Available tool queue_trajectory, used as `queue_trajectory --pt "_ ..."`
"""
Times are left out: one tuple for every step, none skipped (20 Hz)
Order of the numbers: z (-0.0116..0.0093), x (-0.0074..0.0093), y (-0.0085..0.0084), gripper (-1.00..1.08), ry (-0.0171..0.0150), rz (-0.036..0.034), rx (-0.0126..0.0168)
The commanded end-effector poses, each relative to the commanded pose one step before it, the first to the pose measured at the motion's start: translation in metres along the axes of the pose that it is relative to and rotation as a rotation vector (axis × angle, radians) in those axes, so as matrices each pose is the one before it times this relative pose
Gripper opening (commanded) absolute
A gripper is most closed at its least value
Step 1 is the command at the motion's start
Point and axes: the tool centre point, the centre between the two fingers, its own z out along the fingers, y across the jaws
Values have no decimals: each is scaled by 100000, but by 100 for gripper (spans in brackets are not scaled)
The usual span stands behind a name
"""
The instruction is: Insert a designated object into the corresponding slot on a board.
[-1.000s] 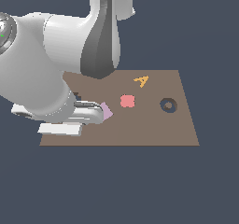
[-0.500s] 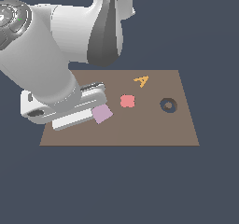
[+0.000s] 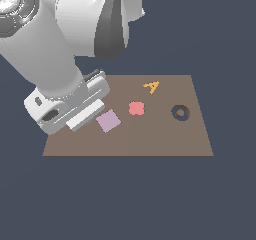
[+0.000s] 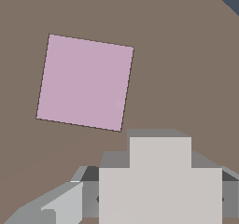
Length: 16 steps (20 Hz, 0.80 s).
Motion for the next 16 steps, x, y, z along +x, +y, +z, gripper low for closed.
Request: queue_trajectory --pt "-76 -569 -264 -100 17 -10143 -85" --pt "-17 -223 -111 -100 -4 -3922 -5" --pt "-17 -222 -110 -100 -4 -3907 -5" --pt "-16 -223 -109 -100 -4 -3890 -4" --pt "-16 -222 -108 -100 -5 -3875 -4" --pt "-16 -222 -106 -100 -5 -3852 -4" --pt "-15 -217 -103 -100 -5 -3744 -3" --pt "-14 -209 -98 -100 -5 -3591 -3" --pt "-14 -201 -93 -100 -5 -3440 -2" --pt "-13 -193 -89 -100 -5 -3290 -2" --pt "-12 -185 -84 -100 -5 -3143 -1" --pt "-12 -177 -80 -100 -5 -2996 -1" --pt "-11 -169 -75 -100 -5 -2852 0" --pt "-10 -161 -71 -100 -5 -2710 0" --pt "-9 -154 -67 -100 -5 -2572 0" --pt "-9 -146 -63 -100 -4 -2435 1"
